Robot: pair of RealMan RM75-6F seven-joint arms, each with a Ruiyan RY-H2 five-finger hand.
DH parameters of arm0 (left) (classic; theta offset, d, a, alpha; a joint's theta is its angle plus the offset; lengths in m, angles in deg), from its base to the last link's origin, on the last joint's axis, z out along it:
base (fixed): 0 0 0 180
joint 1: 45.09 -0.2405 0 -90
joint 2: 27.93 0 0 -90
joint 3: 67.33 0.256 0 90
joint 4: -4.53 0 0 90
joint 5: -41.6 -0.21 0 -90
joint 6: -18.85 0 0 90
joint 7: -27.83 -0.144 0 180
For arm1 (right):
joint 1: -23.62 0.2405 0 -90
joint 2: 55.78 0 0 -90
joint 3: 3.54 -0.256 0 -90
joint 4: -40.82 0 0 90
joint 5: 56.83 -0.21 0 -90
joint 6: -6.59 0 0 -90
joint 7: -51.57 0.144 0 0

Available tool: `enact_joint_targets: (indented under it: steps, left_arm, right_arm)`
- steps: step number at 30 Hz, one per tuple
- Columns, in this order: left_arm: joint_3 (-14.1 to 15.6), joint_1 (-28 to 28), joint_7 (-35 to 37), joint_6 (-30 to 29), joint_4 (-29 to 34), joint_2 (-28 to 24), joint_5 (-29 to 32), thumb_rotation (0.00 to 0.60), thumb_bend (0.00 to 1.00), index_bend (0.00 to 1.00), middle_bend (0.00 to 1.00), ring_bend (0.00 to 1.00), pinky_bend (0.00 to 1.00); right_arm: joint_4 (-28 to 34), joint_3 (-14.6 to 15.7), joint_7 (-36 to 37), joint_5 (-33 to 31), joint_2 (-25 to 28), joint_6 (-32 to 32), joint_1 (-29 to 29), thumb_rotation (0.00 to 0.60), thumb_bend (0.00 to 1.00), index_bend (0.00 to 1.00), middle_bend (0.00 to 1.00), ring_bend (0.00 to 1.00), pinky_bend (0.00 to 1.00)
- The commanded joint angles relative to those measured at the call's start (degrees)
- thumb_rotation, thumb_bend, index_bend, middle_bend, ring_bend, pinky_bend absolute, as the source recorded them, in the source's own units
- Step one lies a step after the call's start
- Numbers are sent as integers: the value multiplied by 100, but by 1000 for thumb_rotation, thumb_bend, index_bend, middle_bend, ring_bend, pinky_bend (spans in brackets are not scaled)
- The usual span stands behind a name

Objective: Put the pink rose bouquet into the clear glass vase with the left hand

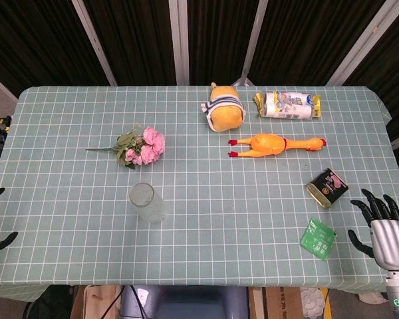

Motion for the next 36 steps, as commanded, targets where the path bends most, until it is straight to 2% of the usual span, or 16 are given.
enact_joint_targets:
  steps: [1, 13, 26, 31, 36]
  left_arm:
    - [3, -27, 33, -31, -1, -23, -3, 600, 179, 160, 24, 0, 68]
    - [20, 6, -211, 23, 69, 33, -69, 600, 179, 160, 23, 0, 68]
    - [-50, 35, -64, 183, 65, 4, 167, 600, 179, 155, 22, 0, 67]
    - [-159, 308, -227, 676, 50, -184, 386, 600, 179, 150, 22, 0, 67]
    - [-376, 1000, 100, 1946, 152, -859, 719, 600, 148, 149, 19, 0, 67]
  right_arm:
    - [28, 8, -3, 4, 8, 6, -2, 600, 326, 258, 121, 173, 87]
    - [9, -32, 95, -58, 40, -30, -27, 600, 326, 258, 121, 174, 87]
    - [18, -11, 142, -65, 63, -22, -52, 600, 326, 258, 121, 174, 88]
    - [21, -11, 221, -96, 80, 1, -60, 600, 326, 258, 121, 174, 88]
    - [13, -22, 280, -117, 92, 7, -63, 600, 326, 258, 122, 174, 87]
